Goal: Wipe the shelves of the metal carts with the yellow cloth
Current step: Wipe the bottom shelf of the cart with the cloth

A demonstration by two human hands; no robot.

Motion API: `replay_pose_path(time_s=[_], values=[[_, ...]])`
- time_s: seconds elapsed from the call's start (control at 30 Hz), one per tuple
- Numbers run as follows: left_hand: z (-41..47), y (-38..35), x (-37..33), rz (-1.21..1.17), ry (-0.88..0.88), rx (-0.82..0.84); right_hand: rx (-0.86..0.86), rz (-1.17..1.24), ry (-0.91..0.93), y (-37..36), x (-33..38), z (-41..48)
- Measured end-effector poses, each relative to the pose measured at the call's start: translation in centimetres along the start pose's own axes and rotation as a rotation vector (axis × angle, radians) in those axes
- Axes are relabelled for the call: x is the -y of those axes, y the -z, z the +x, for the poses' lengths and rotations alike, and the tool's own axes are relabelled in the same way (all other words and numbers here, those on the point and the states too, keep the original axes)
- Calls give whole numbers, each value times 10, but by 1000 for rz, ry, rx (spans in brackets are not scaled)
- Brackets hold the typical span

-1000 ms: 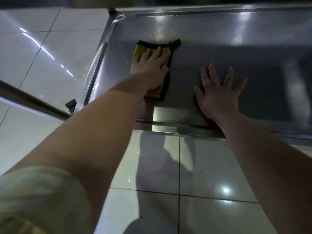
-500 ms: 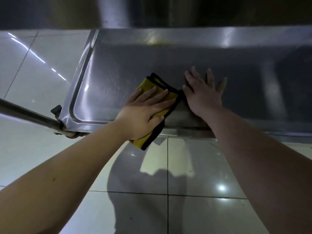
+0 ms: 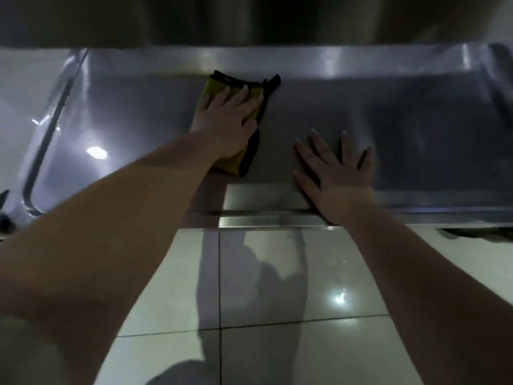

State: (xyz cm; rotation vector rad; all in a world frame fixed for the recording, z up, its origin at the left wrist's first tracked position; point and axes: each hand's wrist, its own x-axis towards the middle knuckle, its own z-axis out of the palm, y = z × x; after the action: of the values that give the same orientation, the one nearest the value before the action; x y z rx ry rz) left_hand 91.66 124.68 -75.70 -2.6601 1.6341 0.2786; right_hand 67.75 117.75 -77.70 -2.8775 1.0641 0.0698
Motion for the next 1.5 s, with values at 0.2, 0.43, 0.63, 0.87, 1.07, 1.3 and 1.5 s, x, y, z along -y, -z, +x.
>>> replay_pose_path(time_s=[0.2,0.43,0.63,0.87,1.07,1.3,1.5], values=[[29,3,-42,-15,82,3,26,30,7,-2,-3,6],[-109,-21,-50,-10,-130,15,13,84,8,-1,-2,6],[-114,-22,-59,12,-74,30,9,141,24,9,-28,-2],[-94,-16,-71,2,-68,50,41,123,-90,18,-158,-54],[17,-8,-131,4,-81,-2,41,27,-103,16,-153,-58],[87,3,-173,47,-74,47,39,43,-82,14,-156,-59],[6,-11,-189,110,-281,35,-10,69,-101,12,-158,-59]])
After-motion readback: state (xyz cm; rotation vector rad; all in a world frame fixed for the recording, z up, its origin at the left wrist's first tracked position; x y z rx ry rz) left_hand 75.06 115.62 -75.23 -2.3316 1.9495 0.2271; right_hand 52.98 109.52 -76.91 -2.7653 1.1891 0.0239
